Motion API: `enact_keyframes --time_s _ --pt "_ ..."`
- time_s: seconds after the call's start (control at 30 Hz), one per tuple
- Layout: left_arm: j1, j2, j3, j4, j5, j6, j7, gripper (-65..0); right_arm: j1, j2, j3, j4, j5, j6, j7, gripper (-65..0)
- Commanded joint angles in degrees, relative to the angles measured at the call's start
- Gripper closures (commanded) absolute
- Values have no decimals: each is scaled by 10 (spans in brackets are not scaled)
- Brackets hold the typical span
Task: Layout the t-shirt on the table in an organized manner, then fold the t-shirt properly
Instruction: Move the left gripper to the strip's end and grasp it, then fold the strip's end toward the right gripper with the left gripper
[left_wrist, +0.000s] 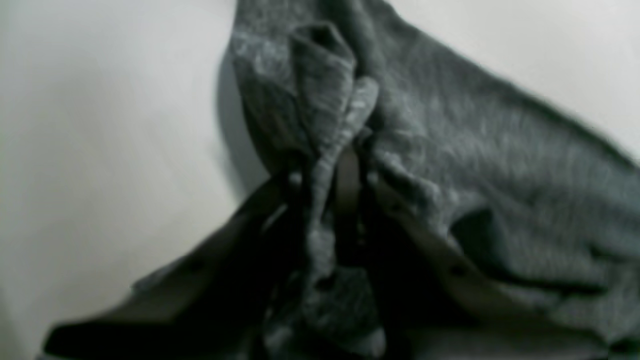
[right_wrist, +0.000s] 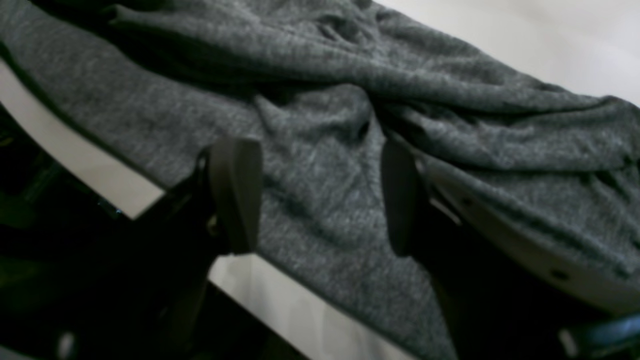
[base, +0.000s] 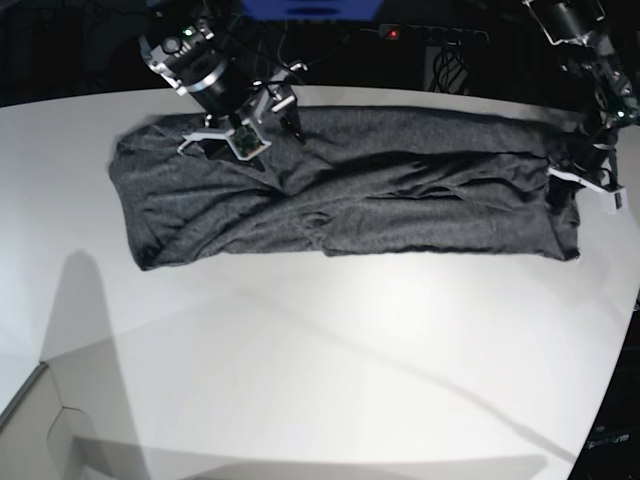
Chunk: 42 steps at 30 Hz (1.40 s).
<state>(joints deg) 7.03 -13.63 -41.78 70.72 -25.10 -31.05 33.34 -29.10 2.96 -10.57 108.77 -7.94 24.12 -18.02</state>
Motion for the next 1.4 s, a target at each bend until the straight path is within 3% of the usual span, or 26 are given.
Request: enact_keyframes --time_s 0.0,0.1,0.23,0.43,0.67,1.13,1.37 --pt "1 -7 -1 23 2 4 0 0 -1 -1 0 12 6 -1 14 -377" --pt "8 -7 -1 62 2 7 0 0 -1 -1 0 12 6 -1 14 -377" --pt "21 -7 -1 97 2 42 1 0 -2 0 2 12 6 -1 14 -377" --pt "39 7 1 177 4 64 0 0 -2 1 1 12 6 -1 14 -377" --pt "45 66 4 262 109 64 0 0 0 0 0 11 6 -1 14 -377" --pt "86 139 221 363 286 68 -4 0 5 2 5 12 6 -1 15 -377" --pt "121 157 319 396 346 68 -5 0 17 -1 58 12 6 -1 16 -377"
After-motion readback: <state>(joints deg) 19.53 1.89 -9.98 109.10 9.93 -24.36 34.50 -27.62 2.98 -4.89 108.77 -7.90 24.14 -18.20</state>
